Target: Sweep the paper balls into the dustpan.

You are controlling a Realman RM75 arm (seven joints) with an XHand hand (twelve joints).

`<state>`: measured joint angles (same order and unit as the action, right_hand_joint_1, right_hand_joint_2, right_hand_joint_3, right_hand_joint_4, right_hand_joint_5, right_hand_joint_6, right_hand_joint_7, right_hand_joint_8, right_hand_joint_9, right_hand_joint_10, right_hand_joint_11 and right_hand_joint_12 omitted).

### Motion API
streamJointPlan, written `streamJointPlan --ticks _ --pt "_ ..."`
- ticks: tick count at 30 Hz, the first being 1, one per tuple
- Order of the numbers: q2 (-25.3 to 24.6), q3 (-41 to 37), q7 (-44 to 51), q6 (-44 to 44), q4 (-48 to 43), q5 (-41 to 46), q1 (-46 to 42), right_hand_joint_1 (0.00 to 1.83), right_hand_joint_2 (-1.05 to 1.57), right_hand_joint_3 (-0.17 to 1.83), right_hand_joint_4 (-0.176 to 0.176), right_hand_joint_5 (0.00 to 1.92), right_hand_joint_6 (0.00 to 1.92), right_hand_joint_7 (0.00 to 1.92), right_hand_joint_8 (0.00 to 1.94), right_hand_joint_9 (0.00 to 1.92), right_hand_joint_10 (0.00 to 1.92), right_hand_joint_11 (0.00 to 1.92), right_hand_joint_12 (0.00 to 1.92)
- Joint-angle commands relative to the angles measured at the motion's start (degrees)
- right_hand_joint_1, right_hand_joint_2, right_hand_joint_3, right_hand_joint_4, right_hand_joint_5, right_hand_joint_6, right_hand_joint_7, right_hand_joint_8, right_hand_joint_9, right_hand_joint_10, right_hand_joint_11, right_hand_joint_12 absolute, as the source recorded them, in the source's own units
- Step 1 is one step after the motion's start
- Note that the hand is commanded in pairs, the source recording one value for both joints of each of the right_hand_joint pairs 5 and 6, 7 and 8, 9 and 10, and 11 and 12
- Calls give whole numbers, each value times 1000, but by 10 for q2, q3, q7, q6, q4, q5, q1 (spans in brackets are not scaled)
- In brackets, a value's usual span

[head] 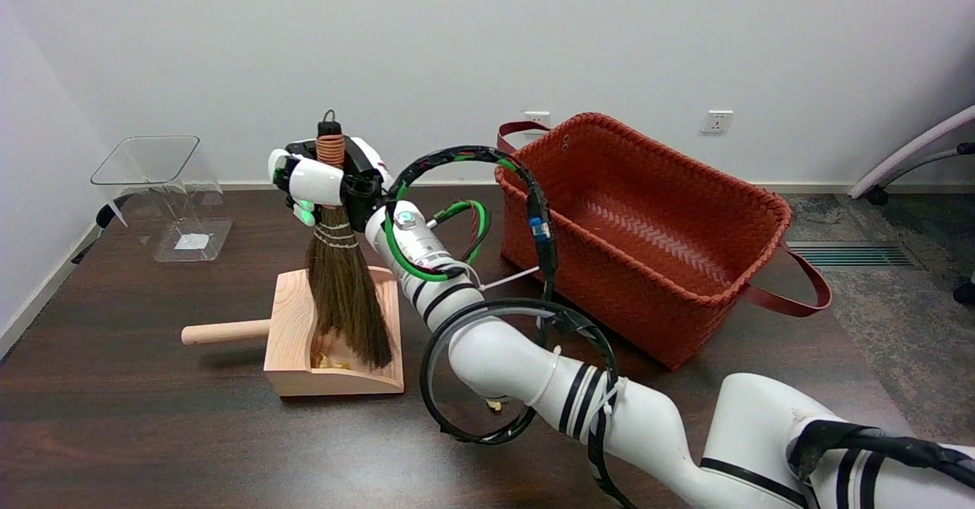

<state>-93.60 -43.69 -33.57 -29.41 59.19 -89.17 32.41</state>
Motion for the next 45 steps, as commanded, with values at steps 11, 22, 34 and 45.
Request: streamJointPlan --ticks 11,22,34,45 --pt "38 -93 369 -22 134 -130 -113 1111 762 1251 0 1920 1920 1920 1920 1920 1920 1920 1920" --pt "52 -156 403 -61 249 -132 -217 1110 780 1222 0 1920 1920 1920 1920 1920 1920 1920 1920" --pt "100 -162 399 -107 311 -75 -271 1114 761 1214 0 1920 1920 1920 1920 1920 1920 1920 1920" --pt "96 -158 403 -159 332 -73 -326 1116 753 1227 0 1920 1920 1920 1920 1920 1920 1920 1920"
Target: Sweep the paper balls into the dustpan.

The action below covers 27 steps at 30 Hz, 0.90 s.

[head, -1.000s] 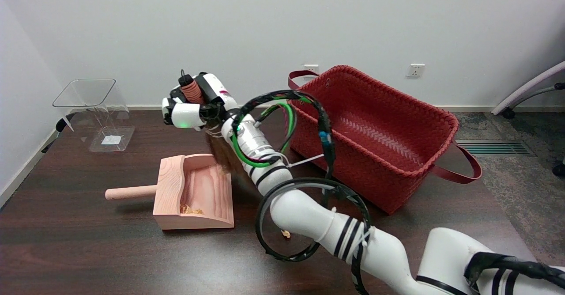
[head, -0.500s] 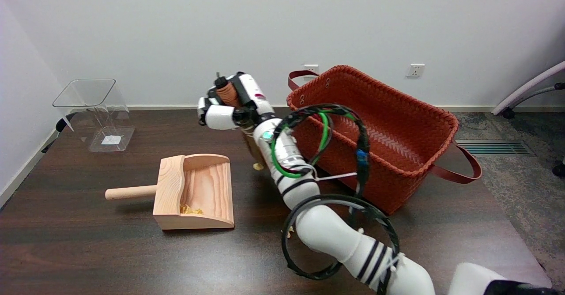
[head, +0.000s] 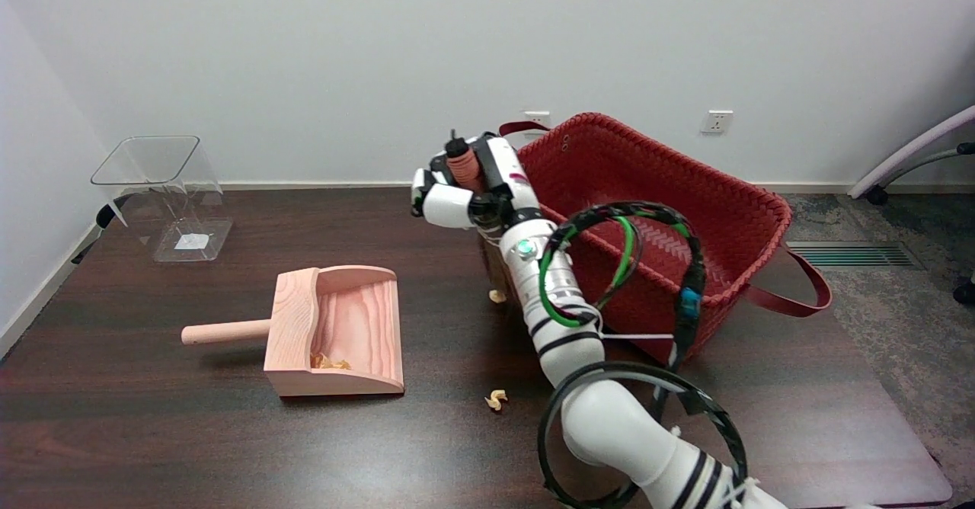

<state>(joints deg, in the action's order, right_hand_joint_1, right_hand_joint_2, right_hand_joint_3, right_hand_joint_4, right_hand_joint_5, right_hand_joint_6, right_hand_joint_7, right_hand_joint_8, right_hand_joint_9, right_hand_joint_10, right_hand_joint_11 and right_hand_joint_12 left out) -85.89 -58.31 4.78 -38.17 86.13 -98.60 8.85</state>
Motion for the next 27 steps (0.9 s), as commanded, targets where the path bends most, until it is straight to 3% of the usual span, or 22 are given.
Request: streamJointPlan --ticks 1,18,27 --pt "18 -10 19 -76 64 22 -93 1117 753 1228 0 1920 1920 1920 1920 1920 1920 1920 1920" --pt "10 88 19 -177 59 94 -110 1126 746 1222 0 1920 1920 1920 1920 1920 1920 1920 1920" --pt "-36 117 18 -196 57 110 -110 1123 768 1200 0 1920 1920 1920 1920 1920 1920 1920 1920"
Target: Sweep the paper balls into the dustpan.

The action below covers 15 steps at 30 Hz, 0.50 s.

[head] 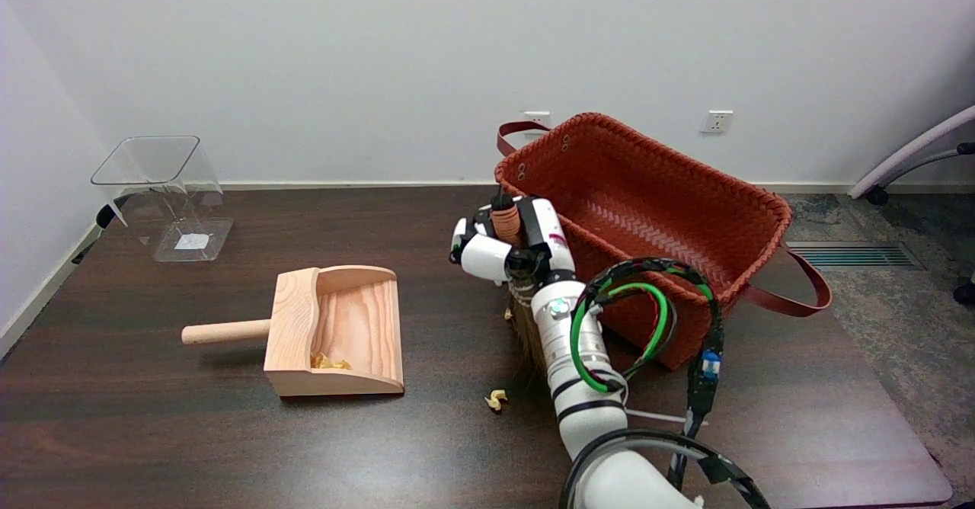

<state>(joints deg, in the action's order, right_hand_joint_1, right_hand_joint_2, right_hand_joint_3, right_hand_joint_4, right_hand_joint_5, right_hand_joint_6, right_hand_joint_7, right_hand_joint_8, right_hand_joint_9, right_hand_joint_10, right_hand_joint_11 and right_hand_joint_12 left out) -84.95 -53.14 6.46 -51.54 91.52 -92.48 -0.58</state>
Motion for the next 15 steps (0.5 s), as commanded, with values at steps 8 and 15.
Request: streamJointPlan --ticks 8,15 --pt "-106 66 -3 -44 -37 48 12 1093 819 1169 0 1920 1920 1920 1920 1920 1920 1920 1920" --pt "-124 79 -6 -15 -89 50 71 1068 844 1164 0 1920 1920 1920 1920 1920 1920 1920 1920"
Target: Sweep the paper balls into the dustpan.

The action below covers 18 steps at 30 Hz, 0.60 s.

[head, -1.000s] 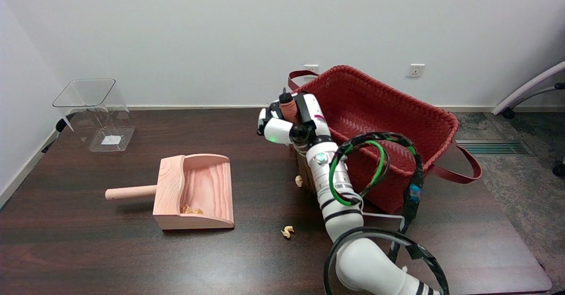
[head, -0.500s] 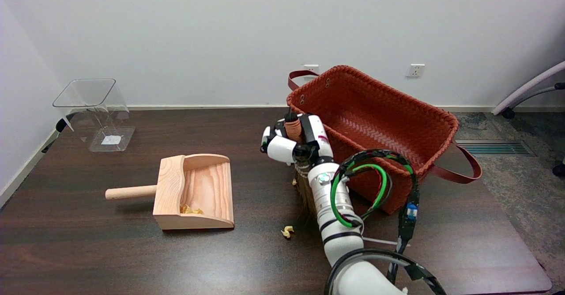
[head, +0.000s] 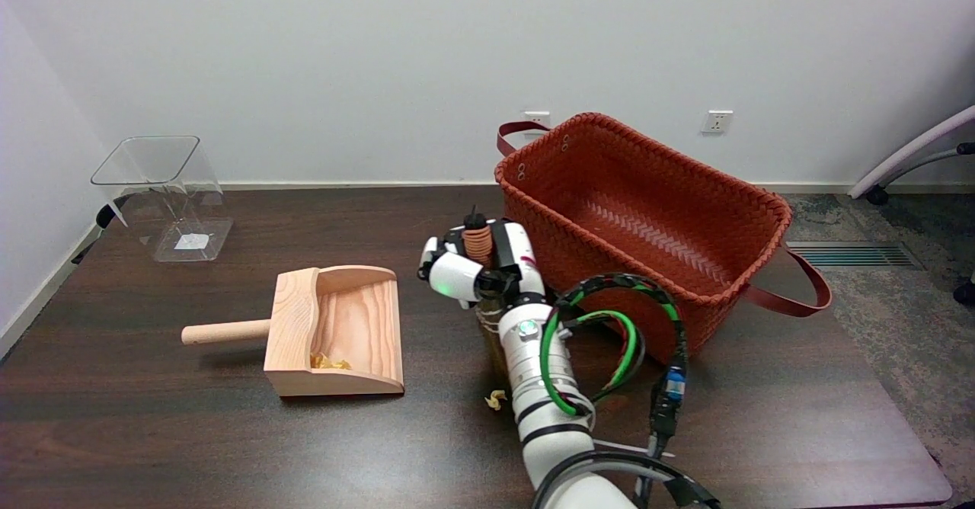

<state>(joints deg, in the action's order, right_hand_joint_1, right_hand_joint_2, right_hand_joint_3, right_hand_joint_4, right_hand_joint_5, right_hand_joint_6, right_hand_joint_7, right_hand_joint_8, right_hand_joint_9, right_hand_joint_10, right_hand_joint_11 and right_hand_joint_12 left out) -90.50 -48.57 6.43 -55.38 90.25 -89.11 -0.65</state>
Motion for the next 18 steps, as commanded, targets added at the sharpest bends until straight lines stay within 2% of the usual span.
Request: streamJointPlan --ticks 1,9,18 --pt "-71 35 -9 30 -85 16 82 1067 845 1164 0 1920 1920 1920 1920 1920 1920 1920 1920" --pt "-88 39 -63 66 -165 17 149 1055 848 1171 0 1920 1920 1920 1920 1920 1920 1920 1920" --pt "-103 59 -116 77 -249 62 212 1047 855 1155 0 1920 1920 1920 1920 1920 1920 1920 1920"
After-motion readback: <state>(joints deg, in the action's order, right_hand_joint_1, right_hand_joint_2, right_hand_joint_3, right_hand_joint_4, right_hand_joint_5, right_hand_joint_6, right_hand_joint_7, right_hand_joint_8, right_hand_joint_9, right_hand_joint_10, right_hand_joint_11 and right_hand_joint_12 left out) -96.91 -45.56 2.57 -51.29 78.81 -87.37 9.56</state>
